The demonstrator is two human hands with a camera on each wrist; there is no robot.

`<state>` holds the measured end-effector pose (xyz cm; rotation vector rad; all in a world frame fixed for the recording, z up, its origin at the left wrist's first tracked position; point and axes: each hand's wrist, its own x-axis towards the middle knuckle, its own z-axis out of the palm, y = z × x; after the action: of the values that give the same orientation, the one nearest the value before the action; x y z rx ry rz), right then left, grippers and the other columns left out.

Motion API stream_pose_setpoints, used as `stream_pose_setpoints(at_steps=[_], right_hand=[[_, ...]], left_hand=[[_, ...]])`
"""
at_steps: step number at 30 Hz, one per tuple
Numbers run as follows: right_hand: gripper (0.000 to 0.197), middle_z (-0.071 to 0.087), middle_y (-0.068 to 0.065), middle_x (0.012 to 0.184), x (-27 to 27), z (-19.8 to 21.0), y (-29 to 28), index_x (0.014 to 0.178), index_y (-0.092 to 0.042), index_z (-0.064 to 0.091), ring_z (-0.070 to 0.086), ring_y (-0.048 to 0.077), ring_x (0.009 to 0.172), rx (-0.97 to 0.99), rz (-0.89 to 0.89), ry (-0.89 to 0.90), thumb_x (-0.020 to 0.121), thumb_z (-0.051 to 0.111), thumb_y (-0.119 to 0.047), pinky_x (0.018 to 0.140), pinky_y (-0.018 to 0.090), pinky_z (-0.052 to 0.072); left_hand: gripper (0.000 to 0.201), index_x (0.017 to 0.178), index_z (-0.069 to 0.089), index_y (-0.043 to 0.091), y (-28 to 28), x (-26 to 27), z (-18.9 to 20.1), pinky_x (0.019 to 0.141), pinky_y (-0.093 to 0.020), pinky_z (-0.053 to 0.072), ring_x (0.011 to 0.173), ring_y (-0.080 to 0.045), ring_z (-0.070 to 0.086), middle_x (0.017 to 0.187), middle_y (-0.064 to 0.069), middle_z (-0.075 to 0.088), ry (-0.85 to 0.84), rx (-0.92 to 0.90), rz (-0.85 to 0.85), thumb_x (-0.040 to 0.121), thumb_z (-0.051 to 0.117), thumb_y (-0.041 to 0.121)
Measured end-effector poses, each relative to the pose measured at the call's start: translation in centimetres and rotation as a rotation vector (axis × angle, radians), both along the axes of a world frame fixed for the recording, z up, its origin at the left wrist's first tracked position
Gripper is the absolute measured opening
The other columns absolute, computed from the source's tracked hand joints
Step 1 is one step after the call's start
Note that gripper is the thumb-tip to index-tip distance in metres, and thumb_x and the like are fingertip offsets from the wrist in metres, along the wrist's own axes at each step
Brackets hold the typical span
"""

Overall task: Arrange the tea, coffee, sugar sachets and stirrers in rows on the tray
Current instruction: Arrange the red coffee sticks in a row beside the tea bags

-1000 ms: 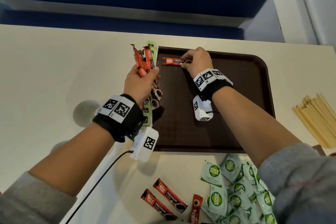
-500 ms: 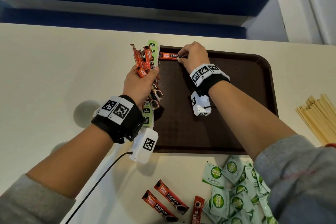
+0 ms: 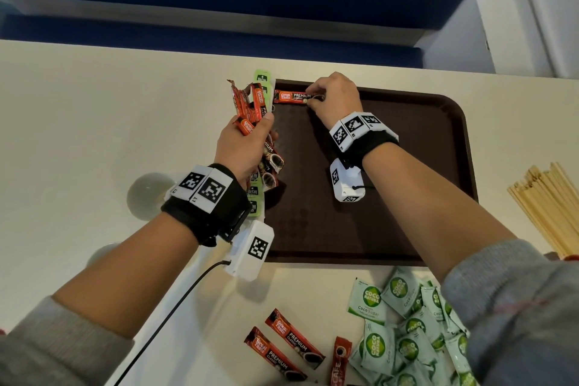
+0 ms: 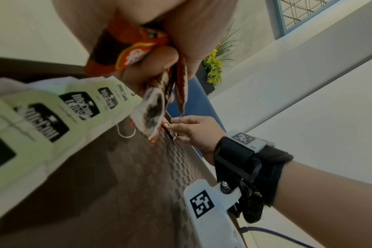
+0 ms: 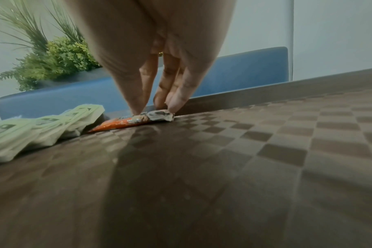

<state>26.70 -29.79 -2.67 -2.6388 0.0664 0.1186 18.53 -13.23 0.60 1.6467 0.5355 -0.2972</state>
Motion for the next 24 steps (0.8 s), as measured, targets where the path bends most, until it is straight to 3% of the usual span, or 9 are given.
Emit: stream_pose_setpoints(at_steps=[6, 9, 12, 15, 19, 24], right_hand=[[0.016, 0.062, 0.001, 0.102, -1.1, 1.7, 0.8, 0.097, -0.017, 0.071, 0.056, 0.012, 0.095, 0.151, 0.025, -0.067, 0.089, 0.062, -0.027, 0.083, 0.020, 0.041], [0.021, 0.066, -0.002, 0.097, -2.2, 2.9, 1.6, 0.097, -0.015, 0.071, 0.054, 0.005, 0.086, 0.272, 0.053, -0.070, 0.089, 0.061, -0.032, 0.072, 0.009, 0.038], [0.025, 0.065, -0.012, 0.089, -3.4, 4.2, 2.4, 0.100, -0.017, 0.070, 0.057, 0.000, 0.081, 0.422, 0.109, 0.041, 0.088, 0.062, -0.037, 0.073, 0.013, 0.045], [0.024, 0.061, -0.011, 0.085, -4.0, 5.1, 2.6, 0.102, -0.015, 0.067, 0.059, -0.008, 0.072, 0.576, 0.156, 0.184, 0.084, 0.068, -0.030, 0.062, 0.011, 0.048], [0.014, 0.068, 0.008, 0.094, -4.4, 5.1, 2.6, 0.092, -0.015, 0.062, 0.067, 0.017, 0.087, 0.684, 0.153, 0.221, 0.083, 0.070, -0.023, 0.073, 0.028, 0.058], [0.011, 0.067, -0.010, 0.081, -4.3, 5.1, 2.1, 0.097, -0.015, 0.058, 0.063, -0.003, 0.072, 0.653, 0.139, 0.148, 0.090, 0.062, -0.023, 0.067, 0.014, 0.049]], left_hand=[[0.017, 0.093, 0.063, 0.024, -0.1, -0.2, 0.1, 0.078, -0.035, 0.054, 0.074, -0.014, 0.066, 0.080, 0.004, 0.070, 0.013, 0.014, -0.022, 0.090, 0.059, 0.040], [0.019, 0.095, 0.065, 0.023, -0.2, -0.4, 0.2, 0.088, -0.038, 0.053, 0.082, -0.016, 0.068, 0.084, 0.003, 0.071, 0.018, 0.015, -0.029, 0.088, 0.061, 0.041], [0.028, 0.100, 0.068, 0.018, -0.4, -0.8, 0.3, 0.091, -0.046, 0.053, 0.087, -0.022, 0.069, 0.091, -0.004, 0.072, 0.004, 0.009, -0.061, 0.084, 0.065, 0.042], [0.020, 0.094, 0.070, 0.018, -0.5, -1.2, 0.3, 0.090, -0.049, 0.054, 0.085, -0.025, 0.070, 0.088, -0.005, 0.073, -0.023, -0.024, -0.078, 0.084, 0.069, 0.034], [0.024, 0.102, 0.069, 0.017, -0.4, -1.5, 0.6, 0.091, -0.046, 0.053, 0.087, -0.023, 0.069, 0.091, -0.003, 0.073, -0.060, -0.022, -0.091, 0.083, 0.071, 0.032], [0.028, 0.108, 0.067, 0.018, -0.1, -1.6, 0.8, 0.092, -0.041, 0.053, 0.090, -0.017, 0.069, 0.096, 0.000, 0.072, -0.091, 0.022, -0.073, 0.085, 0.068, 0.034]])
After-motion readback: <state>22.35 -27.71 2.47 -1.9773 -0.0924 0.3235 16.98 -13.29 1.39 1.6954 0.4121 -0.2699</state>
